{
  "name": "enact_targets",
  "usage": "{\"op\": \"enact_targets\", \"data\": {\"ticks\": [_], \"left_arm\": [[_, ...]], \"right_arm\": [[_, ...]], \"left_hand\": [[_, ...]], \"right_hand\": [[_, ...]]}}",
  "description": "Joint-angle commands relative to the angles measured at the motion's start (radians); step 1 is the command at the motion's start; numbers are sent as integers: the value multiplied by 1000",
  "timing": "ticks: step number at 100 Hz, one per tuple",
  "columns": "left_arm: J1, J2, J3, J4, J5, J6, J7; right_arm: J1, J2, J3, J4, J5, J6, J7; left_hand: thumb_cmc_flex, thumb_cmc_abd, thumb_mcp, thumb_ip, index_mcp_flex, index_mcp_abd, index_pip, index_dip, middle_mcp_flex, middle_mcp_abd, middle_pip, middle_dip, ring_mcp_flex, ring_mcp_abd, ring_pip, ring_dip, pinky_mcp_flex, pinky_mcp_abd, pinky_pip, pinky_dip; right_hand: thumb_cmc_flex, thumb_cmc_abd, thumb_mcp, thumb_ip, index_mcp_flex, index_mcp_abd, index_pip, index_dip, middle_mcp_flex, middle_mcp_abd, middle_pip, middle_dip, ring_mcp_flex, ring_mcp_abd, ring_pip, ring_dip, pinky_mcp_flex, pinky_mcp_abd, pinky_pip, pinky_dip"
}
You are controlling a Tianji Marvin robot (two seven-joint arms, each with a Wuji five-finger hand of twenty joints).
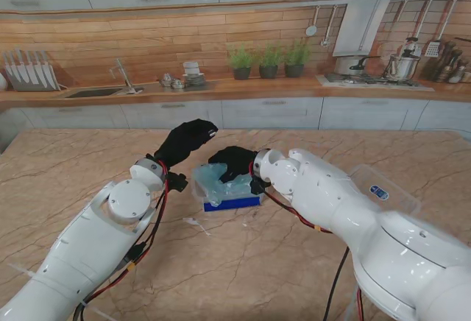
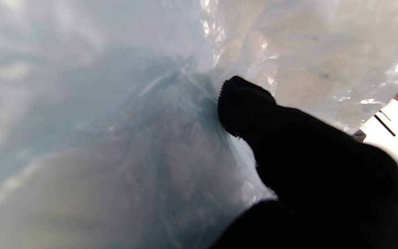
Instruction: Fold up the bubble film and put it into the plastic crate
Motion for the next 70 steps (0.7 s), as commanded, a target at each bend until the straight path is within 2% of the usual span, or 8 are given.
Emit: {"op": "enact_targets", "data": {"ticks": [1,27,43,59,70], "left_arm": [[6,1,4,-10,-9,-3,-18],[12,5,11,-23,-17,-17,-34],[15,11,20,-31,-51,-2,-82],[11,19,33,-25,-97,36,-153],[17,19,35,-29,-97,53,-154]], "right_arm": [[-4,-17,-5,27,-4,4,-1],[6,-61,3,107,17,-5,30],[9,-82,10,141,19,-5,33],[9,-85,13,146,23,-2,39],[7,-81,13,140,24,4,41]], "left_hand": [[6,-21,16,6,27,3,43,12,31,4,26,15,30,14,30,28,18,21,40,22],[5,-17,12,2,27,-4,38,1,30,4,15,15,27,14,29,26,17,21,36,23],[7,-13,11,0,46,6,49,5,54,14,13,12,50,19,28,20,34,31,32,21],[12,10,-1,-2,74,25,62,1,95,28,12,2,83,40,30,4,56,50,38,24],[14,20,-17,-1,73,28,53,-8,89,35,5,-4,77,45,27,-4,54,58,29,21]], "right_hand": [[-4,13,-7,31,20,-4,19,-9,42,8,-10,-11,10,13,11,0,2,-61,55,21],[-3,14,-10,30,24,-1,27,-16,52,14,-9,-9,22,15,15,0,12,-59,63,20],[-5,17,-14,31,24,6,31,-21,55,16,-7,-8,27,16,18,0,16,-57,69,20],[-7,21,-17,32,24,4,33,-24,53,15,-6,-8,24,18,18,-1,14,-56,71,19],[-7,22,-18,33,23,3,33,-24,51,17,-5,-8,22,16,19,-1,13,-57,71,19]]}}
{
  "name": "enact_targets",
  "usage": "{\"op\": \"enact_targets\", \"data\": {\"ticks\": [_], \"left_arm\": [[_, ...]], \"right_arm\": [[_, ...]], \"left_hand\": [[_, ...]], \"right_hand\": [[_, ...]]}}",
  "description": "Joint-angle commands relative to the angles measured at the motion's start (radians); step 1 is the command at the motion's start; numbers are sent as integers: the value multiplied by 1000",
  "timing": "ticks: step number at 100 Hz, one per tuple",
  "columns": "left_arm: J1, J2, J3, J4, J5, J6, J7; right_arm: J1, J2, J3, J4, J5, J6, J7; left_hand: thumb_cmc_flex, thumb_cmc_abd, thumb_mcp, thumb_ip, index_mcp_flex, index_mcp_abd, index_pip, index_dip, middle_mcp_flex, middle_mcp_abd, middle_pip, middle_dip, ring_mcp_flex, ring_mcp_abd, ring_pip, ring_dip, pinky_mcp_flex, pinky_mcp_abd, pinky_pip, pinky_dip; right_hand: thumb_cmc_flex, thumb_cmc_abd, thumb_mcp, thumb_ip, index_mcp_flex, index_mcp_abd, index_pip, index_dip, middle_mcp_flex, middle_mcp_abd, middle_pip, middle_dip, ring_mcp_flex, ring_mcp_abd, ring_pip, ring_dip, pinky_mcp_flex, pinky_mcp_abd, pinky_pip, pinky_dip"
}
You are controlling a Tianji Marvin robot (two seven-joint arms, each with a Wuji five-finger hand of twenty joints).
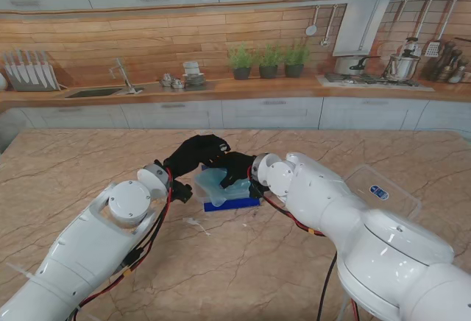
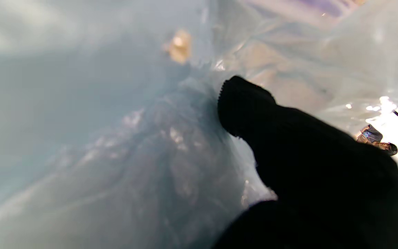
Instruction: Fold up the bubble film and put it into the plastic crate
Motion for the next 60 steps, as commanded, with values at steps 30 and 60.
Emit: {"op": "enact_targets", "data": {"ticks": [30,60], "left_arm": [[8,8,15,12,46,28,-14],[-3,11,35,44,41,28,-46]], "right_arm": [[-1,3,8,-4,12,-13,28],[-8,46,7,-71,0,-5,-9]], "left_hand": [[19,35,-47,2,19,3,17,-7,6,11,-7,-17,0,16,4,-27,-20,21,5,16],[37,41,-72,3,27,7,38,14,17,9,5,-8,3,18,14,-23,-34,11,1,14]], "right_hand": [[-60,59,-127,58,-7,5,19,-8,-9,25,15,5,-20,25,15,3,-38,-49,52,17],[-136,69,-199,75,-34,6,-45,16,-79,14,-63,-14,-102,47,-103,-31,-138,15,-118,-55]]}}
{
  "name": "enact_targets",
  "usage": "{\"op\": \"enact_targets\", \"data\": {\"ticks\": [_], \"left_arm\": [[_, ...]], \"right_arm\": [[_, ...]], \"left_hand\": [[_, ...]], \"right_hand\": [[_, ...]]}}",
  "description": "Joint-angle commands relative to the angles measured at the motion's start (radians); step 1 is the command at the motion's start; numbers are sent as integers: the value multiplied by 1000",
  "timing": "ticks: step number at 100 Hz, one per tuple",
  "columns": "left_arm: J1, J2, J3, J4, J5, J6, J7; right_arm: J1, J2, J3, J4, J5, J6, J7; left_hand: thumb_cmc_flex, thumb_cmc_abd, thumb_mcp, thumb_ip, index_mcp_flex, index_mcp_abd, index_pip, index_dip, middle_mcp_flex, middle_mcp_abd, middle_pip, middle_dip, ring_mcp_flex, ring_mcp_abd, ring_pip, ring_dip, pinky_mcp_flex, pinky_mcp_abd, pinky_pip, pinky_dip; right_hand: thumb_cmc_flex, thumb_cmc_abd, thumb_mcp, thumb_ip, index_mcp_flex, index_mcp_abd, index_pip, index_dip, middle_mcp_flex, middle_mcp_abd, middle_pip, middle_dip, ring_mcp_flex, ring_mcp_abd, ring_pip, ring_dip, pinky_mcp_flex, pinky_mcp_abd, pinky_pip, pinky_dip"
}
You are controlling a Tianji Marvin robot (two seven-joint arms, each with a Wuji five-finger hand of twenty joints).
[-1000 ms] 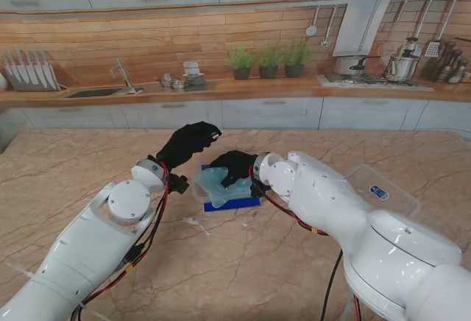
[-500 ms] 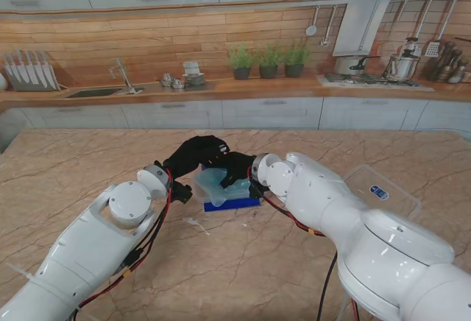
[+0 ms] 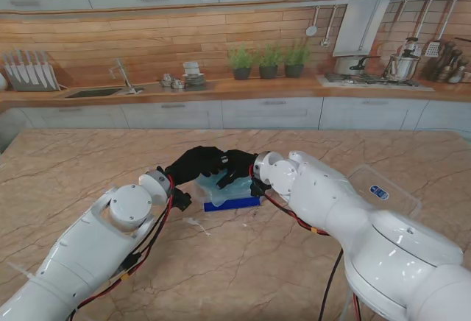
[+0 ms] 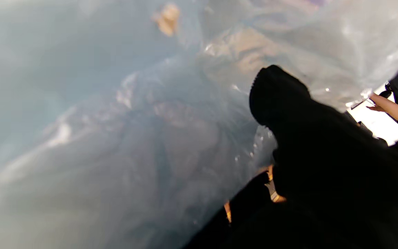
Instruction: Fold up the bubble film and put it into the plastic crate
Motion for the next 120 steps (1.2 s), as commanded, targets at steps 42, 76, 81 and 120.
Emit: {"op": "enact_targets", "data": {"ticks": [42,76,81,120], "left_arm": [[11,8,-5,0,27,-12,-15],[-2,9,3,14,19,-21,-34],[-5,9,5,17,20,-22,-35],[-25,4,23,43,19,-19,-35]], "right_arm": [[-33,78,31,-130,-45,46,-89],[-67,136,71,-232,-91,90,-133],[-74,146,81,-251,-99,99,-138],[-128,226,164,-371,-206,160,-191]], "left_hand": [[41,27,-59,2,18,3,91,47,39,0,51,36,17,16,41,8,0,9,8,18],[49,27,-65,2,12,2,109,53,40,0,57,47,16,17,42,13,-2,8,7,18],[50,28,-67,2,11,0,110,53,40,-3,57,48,16,16,41,13,-3,9,6,18],[52,30,-71,3,11,0,114,51,42,0,66,58,17,18,45,18,-3,10,8,19]], "right_hand": [[-117,52,-15,42,-23,-9,-118,78,-61,-4,-81,-33,-101,20,-165,-46,-104,30,-129,-40],[-178,69,-19,64,-15,-5,-202,147,-81,-8,-97,-34,-135,15,-201,-46,-138,34,-178,-36],[-186,73,-19,70,-17,-4,-208,150,-90,-6,-102,-35,-149,14,-210,-49,-149,35,-191,-40],[-222,82,-41,91,-77,-5,-257,197,-205,-14,-158,-48,-217,3,-256,-60,-196,36,-265,-53]]}}
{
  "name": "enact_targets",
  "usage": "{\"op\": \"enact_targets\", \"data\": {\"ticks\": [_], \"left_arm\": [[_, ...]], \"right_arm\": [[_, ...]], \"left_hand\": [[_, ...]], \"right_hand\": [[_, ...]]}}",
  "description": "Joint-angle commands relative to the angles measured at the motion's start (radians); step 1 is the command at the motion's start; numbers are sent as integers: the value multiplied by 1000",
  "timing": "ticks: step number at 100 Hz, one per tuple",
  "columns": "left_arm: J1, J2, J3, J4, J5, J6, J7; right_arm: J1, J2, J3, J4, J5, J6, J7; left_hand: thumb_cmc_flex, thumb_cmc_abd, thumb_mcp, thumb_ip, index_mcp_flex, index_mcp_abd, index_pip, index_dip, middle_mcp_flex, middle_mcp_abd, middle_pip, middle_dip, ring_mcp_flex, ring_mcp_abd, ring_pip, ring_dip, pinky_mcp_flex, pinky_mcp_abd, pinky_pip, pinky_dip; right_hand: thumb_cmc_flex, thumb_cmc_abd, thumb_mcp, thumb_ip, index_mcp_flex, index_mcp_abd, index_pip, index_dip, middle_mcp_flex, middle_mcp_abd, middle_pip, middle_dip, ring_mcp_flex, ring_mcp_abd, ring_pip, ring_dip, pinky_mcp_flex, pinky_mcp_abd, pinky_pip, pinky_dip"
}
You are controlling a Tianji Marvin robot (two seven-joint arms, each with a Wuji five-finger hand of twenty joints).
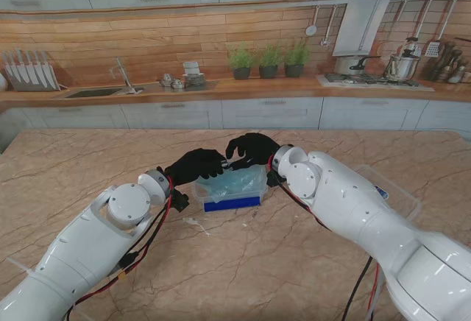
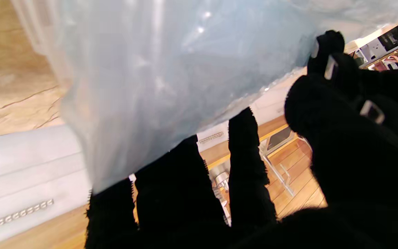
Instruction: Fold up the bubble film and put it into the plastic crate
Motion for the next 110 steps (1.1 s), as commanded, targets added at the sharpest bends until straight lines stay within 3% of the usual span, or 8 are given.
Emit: {"op": "enact_targets", "data": {"ticks": [1,28,61,71,78,82,88,110], "left_arm": [[-1,-7,4,8,-2,3,-4],[-20,-12,23,33,3,1,1],[-33,-16,36,50,8,1,4],[-39,-18,42,59,9,3,6],[-45,-21,47,67,7,5,6],[-49,-22,52,71,5,6,4],[-57,-23,61,79,5,4,1],[-87,-26,97,114,15,-10,-15]], "right_arm": [[-10,19,11,-17,-12,5,-6],[-84,89,116,-148,-113,62,-4],[-143,136,197,-220,-219,120,0],[-137,136,187,-208,-215,125,10],[-121,122,170,-174,-184,117,2],[-112,113,162,-157,-156,108,0],[-97,96,146,-125,-128,81,-18],[-50,56,81,-55,-69,-12,-40]], "left_hand": [[16,30,-26,3,11,-1,35,11,17,-10,24,12,14,17,20,18,-7,11,8,19],[18,30,-28,3,10,-2,37,10,16,-11,24,15,11,17,19,19,-10,12,7,19],[20,32,-28,3,8,-2,38,8,15,-12,24,17,12,16,19,20,-9,10,8,19],[21,31,-28,3,6,-4,37,6,12,-12,23,17,11,16,19,20,-9,9,8,19],[22,31,-28,3,6,-5,35,4,12,-12,22,16,11,17,19,20,-7,11,11,20],[20,33,-29,4,4,-7,29,-1,11,-14,21,16,10,19,21,21,-3,19,22,26],[20,36,-30,5,2,-7,17,-10,9,-13,20,16,9,22,27,25,2,26,51,41],[51,-16,44,3,-9,-18,18,-31,1,-18,16,11,4,19,35,32,13,28,105,75]], "right_hand": [[-28,17,-24,39,-34,-5,-12,14,-36,-15,-20,-13,-34,-17,-16,-12,-20,15,-21,-12],[-26,20,-40,43,-49,3,-26,39,-60,-6,23,16,-19,-33,120,62,4,-10,6,30],[-22,-2,-34,42,-80,5,-60,38,-104,-1,36,33,-40,-57,248,116,11,-42,67,57],[11,-1,-20,42,-83,14,-70,31,-90,0,74,54,-22,-67,301,133,32,-54,96,66],[100,0,12,29,-18,14,-31,34,-19,8,131,76,40,-59,366,148,72,-52,138,70],[172,-18,9,-22,-1,-8,121,-85,36,8,161,79,82,-52,403,141,96,-50,169,52],[233,-48,40,-50,42,-57,291,-154,123,-2,186,77,150,-53,441,143,141,-43,209,46],[258,-56,119,-75,167,-96,357,-166,246,-13,205,64,241,-63,496,153,204,-43,270,49]]}}
